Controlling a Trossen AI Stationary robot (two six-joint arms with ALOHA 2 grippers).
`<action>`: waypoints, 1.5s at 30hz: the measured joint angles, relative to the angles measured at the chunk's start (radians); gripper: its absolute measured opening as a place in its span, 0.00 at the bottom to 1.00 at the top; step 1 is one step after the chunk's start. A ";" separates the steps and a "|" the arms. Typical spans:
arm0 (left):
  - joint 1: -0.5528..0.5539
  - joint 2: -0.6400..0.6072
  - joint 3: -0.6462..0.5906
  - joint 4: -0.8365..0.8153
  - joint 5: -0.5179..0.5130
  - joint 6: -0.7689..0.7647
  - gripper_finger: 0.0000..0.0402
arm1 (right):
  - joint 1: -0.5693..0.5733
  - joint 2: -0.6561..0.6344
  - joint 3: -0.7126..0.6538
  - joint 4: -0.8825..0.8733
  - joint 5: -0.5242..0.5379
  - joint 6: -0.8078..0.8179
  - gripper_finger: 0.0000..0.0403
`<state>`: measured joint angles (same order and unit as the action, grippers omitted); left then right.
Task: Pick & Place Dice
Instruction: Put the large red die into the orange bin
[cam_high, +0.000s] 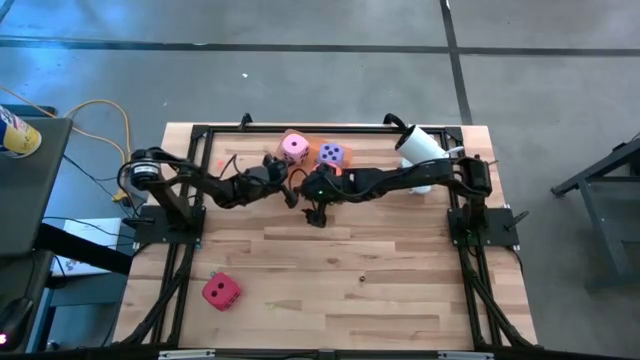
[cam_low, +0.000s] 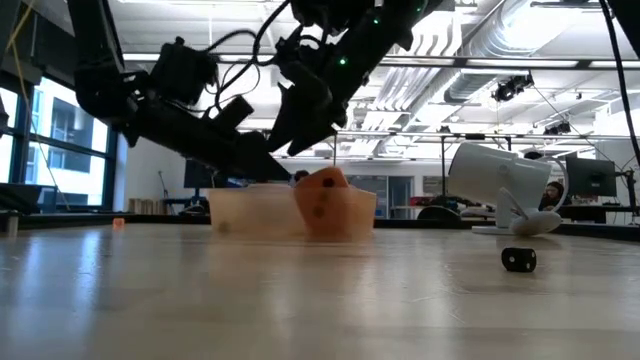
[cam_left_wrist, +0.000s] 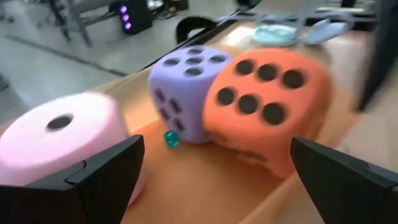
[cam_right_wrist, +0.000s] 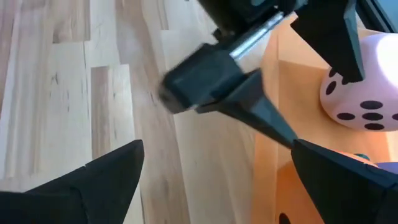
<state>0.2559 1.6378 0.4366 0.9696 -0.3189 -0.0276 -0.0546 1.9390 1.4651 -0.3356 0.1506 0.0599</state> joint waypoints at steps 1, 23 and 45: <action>-0.012 -0.008 0.000 0.001 0.001 0.009 0.98 | 0.004 -0.004 0.000 -0.007 0.003 0.005 0.98; -0.427 -0.533 0.052 -0.673 -0.166 0.001 0.98 | 0.432 -0.215 -0.001 -0.540 0.545 0.592 0.98; -0.643 -0.677 0.082 -0.880 -0.170 -0.191 0.98 | 0.663 -0.216 -0.199 -0.245 0.827 0.959 0.98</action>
<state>-0.3876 0.9604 0.5183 0.0894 -0.4892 -0.2187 0.6088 1.7226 1.2663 -0.5811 0.9774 1.0188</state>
